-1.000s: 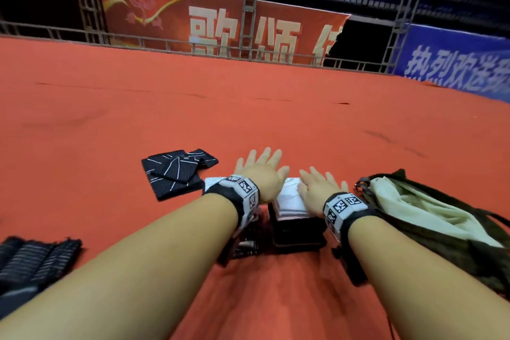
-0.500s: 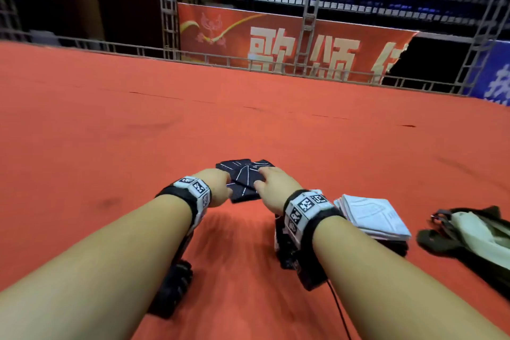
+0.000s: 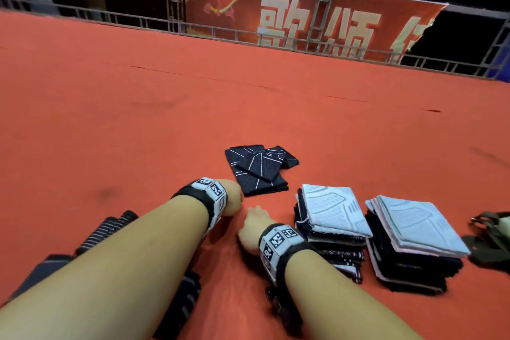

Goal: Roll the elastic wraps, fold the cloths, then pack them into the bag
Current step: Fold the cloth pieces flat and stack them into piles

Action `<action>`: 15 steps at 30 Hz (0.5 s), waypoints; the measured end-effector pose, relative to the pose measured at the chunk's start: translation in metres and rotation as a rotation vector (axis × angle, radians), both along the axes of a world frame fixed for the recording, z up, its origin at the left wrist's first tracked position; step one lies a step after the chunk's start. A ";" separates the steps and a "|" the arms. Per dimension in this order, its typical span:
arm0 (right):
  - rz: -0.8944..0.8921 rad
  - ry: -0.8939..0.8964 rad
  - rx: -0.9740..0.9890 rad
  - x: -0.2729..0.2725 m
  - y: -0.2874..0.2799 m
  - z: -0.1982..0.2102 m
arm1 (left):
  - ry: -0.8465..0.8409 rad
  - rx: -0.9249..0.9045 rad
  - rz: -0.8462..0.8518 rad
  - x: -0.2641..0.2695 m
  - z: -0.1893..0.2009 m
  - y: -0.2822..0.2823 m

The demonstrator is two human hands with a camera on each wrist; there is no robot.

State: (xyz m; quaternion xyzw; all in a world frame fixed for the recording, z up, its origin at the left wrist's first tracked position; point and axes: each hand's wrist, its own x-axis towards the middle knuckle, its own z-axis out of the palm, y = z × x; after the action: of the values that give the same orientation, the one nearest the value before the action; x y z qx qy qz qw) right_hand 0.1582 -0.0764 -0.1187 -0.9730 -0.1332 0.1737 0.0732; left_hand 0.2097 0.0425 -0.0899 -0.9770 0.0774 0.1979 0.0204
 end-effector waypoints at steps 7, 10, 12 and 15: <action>-0.033 -0.026 -0.042 0.013 0.011 -0.011 | -0.046 -0.040 -0.057 0.027 -0.021 -0.010; -0.038 -0.007 -0.021 0.015 0.014 -0.014 | -0.024 -0.064 -0.010 0.032 -0.027 -0.013; -0.049 0.008 -0.047 0.012 0.012 -0.012 | -0.050 -0.109 0.011 0.031 -0.025 -0.016; -0.071 0.003 -0.016 0.004 0.005 -0.004 | -0.171 -0.203 0.076 0.030 -0.014 -0.011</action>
State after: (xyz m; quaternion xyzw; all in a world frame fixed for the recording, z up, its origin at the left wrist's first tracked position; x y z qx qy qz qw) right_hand 0.1623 -0.0711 -0.1225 -0.9774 -0.0972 0.1734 0.0715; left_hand 0.2396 0.0314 -0.1036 -0.9895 0.0580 0.1057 -0.0795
